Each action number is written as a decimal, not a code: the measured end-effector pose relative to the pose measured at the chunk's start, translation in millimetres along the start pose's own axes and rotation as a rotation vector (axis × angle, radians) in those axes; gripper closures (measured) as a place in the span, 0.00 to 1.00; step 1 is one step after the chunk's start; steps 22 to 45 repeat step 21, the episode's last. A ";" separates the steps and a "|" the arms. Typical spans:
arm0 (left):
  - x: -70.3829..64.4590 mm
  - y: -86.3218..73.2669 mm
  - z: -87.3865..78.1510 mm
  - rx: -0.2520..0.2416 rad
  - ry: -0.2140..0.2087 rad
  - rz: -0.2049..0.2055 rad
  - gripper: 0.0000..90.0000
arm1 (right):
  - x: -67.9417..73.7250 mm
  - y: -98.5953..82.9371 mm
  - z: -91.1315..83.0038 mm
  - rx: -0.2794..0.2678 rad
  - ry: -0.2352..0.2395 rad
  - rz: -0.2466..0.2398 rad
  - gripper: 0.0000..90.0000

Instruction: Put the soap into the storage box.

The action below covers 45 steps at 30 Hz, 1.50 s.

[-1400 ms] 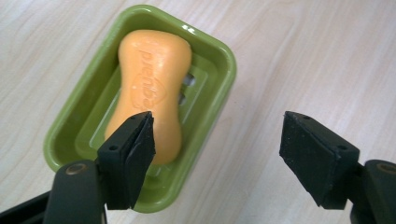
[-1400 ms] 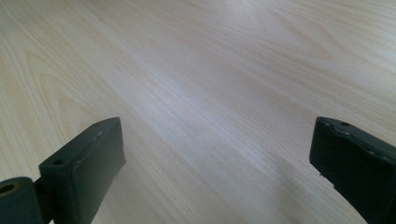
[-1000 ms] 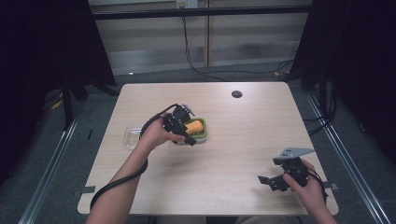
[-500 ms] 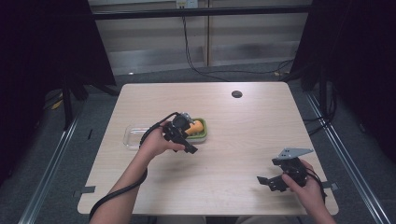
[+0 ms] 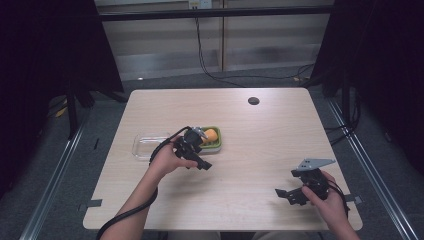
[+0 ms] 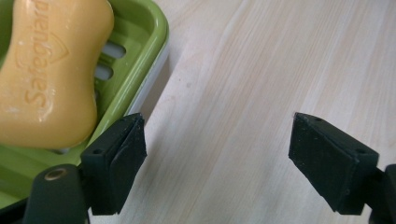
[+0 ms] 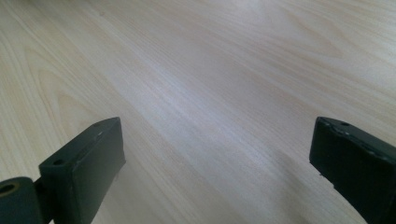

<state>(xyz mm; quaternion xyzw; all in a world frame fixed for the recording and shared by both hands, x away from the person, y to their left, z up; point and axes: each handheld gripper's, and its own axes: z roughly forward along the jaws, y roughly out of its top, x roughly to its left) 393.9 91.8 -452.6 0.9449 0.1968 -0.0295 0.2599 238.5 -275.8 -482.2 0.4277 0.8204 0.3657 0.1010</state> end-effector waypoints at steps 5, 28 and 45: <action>-3.2 -3.5 2.7 -0.014 -0.009 0.005 0.21 | 1.1 0.7 -0.5 0.000 0.001 -0.007 0.04; -1.0 -8.5 -0.8 -0.030 0.031 0.015 0.20 | 2.9 1.5 -0.1 -0.001 0.009 -0.024 0.04; -1.0 -8.5 -0.8 -0.030 0.031 0.015 0.20 | 2.9 1.5 -0.1 -0.001 0.009 -0.024 0.04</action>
